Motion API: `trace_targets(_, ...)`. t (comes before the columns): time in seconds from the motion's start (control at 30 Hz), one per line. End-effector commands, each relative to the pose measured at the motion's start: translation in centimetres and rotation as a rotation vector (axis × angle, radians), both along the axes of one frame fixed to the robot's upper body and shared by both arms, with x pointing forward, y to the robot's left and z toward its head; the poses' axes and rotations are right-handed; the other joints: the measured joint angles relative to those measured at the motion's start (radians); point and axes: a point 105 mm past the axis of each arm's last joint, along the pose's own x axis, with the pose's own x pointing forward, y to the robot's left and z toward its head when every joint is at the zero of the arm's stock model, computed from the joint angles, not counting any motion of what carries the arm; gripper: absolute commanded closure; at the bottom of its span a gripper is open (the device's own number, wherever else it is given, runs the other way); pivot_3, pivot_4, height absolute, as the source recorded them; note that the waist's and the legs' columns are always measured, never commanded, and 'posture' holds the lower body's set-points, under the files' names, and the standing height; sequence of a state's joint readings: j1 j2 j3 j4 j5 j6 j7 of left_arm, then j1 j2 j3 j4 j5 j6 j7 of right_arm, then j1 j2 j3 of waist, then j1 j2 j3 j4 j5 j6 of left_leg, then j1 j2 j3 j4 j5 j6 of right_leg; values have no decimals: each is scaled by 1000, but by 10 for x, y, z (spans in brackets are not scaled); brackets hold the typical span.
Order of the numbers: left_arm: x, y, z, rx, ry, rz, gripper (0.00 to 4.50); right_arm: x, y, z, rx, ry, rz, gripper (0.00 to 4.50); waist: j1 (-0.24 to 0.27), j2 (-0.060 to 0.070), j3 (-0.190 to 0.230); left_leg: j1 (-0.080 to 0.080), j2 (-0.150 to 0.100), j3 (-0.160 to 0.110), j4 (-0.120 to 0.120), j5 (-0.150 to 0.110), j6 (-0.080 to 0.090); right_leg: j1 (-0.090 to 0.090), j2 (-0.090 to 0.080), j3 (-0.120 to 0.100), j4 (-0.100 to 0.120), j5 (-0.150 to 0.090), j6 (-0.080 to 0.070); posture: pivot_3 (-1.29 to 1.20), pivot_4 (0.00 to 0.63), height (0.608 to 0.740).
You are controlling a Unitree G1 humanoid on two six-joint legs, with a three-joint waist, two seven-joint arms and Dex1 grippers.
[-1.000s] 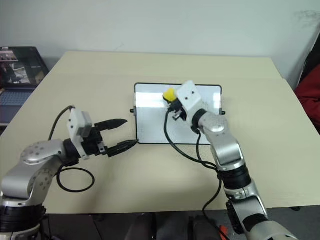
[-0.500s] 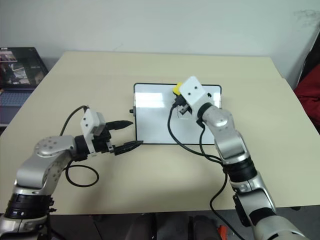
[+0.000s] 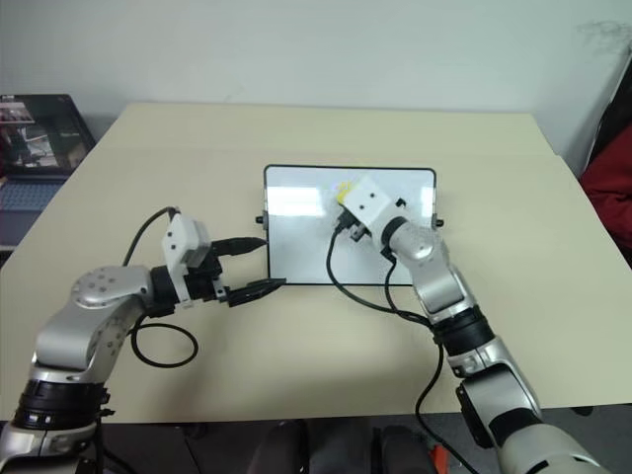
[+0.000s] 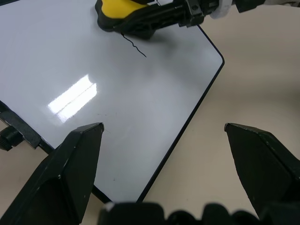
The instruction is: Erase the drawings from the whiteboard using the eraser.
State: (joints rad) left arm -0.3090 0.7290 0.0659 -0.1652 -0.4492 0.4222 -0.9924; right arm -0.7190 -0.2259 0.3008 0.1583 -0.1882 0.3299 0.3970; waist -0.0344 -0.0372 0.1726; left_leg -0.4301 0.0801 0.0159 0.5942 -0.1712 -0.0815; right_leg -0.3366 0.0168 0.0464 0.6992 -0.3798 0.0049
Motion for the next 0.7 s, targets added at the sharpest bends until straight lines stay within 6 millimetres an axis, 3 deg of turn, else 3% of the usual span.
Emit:
trace_targets(0.03,-4,-3,12,2,-46,-20,0,-3,-6,-40,-71,113,-16,3236,0,0,0,0,0,0,0,0,0,0,0,0,0,0,0,0,150,740)
trace_targets(0.27,-4,-2,11,-1,-43,-14,0,-14,-6,-68,-105,190,8,3236,0,-2,-1,12,0,-1,0,0,0,11,0,0,1,0,1,0,150,740)
trace_targets(0.37,-3,0,11,-2,-43,-5,0,-21,-2,-65,-91,186,25,3236,0,-1,-1,17,0,-2,0,0,0,17,0,-1,-1,-2,4,0,150,740)
trace_targets(0.53,-2,2,10,-2,-44,5,0,-24,6,-28,-33,106,49,3236,1,-1,-1,17,0,-2,0,0,0,16,0,-1,-1,-2,4,0,150,740)
trace_targets(0.7,-3,5,9,-2,-40,19,0,-33,11,45,100,-34,72,3236,1,0,0,3,0,-2,-1,0,0,2,0,0,0,0,0,0,150,740)
